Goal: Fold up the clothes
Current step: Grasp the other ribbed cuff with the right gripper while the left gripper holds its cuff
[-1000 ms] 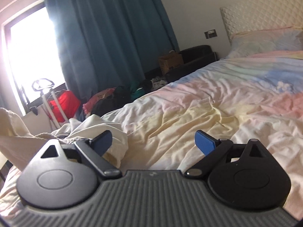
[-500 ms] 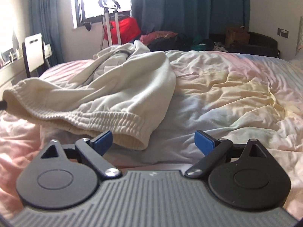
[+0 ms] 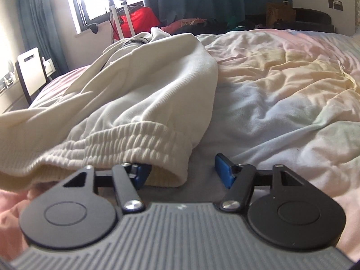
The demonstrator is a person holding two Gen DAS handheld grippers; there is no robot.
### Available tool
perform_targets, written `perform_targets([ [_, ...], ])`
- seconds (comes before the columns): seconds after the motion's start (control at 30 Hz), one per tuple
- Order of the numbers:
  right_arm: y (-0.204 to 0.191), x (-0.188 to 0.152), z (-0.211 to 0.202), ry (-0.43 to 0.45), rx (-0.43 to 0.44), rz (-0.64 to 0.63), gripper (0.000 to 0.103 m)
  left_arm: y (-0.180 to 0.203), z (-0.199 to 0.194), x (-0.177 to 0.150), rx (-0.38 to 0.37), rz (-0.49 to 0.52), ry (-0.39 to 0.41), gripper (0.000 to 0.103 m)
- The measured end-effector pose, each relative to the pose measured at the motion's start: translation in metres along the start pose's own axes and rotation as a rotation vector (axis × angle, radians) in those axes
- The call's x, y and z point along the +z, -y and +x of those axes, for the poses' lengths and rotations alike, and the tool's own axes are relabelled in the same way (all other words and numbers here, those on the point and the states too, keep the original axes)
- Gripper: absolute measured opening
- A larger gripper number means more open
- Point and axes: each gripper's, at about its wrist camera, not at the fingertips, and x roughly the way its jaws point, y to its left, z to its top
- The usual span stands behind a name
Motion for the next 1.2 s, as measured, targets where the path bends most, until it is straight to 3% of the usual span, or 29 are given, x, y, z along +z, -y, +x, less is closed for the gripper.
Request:
perform_targets([
  [0.03,-0.003,0.000,0.001,0.010,0.002,-0.016,0.027,0.002,0.004,-0.002,-0.010,-0.007,-0.012,0.045],
  [0.07,-0.008,0.001,0.002,0.022,-0.013,-0.041,0.015,0.004,0.007,-0.004,-0.021,-0.014,-0.023,0.045],
  [0.1,-0.013,0.002,0.000,0.039,-0.048,-0.080,0.013,0.006,0.010,-0.005,-0.016,-0.016,-0.016,0.045],
  [0.3,-0.031,0.023,-0.054,0.228,-0.174,-0.209,0.009,0.014,0.006,-0.003,-0.004,0.031,0.061,0.052],
  [0.47,-0.043,0.036,-0.116,0.368,-0.253,-0.336,0.009,0.010,-0.004,-0.001,-0.061,-0.006,0.110,0.054],
  [0.57,-0.052,0.022,-0.128,0.363,-0.325,-0.517,0.009,-0.005,-0.004,0.002,-0.095,-0.115,0.110,0.054],
  [0.63,-0.055,0.010,-0.123,0.292,-0.336,-0.585,0.009,-0.021,-0.002,0.003,-0.099,-0.213,0.099,0.056],
  [0.77,-0.060,-0.014,-0.107,0.137,-0.263,-0.586,0.009,-0.060,0.012,0.001,-0.072,-0.453,0.037,0.056],
  [0.93,-0.076,-0.031,-0.101,0.066,-0.160,-0.668,0.017,-0.103,0.032,-0.008,-0.035,-0.671,-0.082,0.059],
  [1.0,-0.077,-0.032,-0.106,0.040,-0.100,-0.666,0.024,-0.109,0.038,-0.014,-0.039,-0.685,-0.144,0.061],
  [1.07,-0.074,-0.028,-0.113,0.009,-0.027,-0.627,0.042,-0.107,0.034,-0.017,-0.049,-0.670,-0.166,0.062],
  [1.2,-0.058,-0.009,-0.131,0.002,0.101,-0.467,0.056,-0.094,0.015,-0.017,-0.044,-0.577,-0.198,0.066],
])
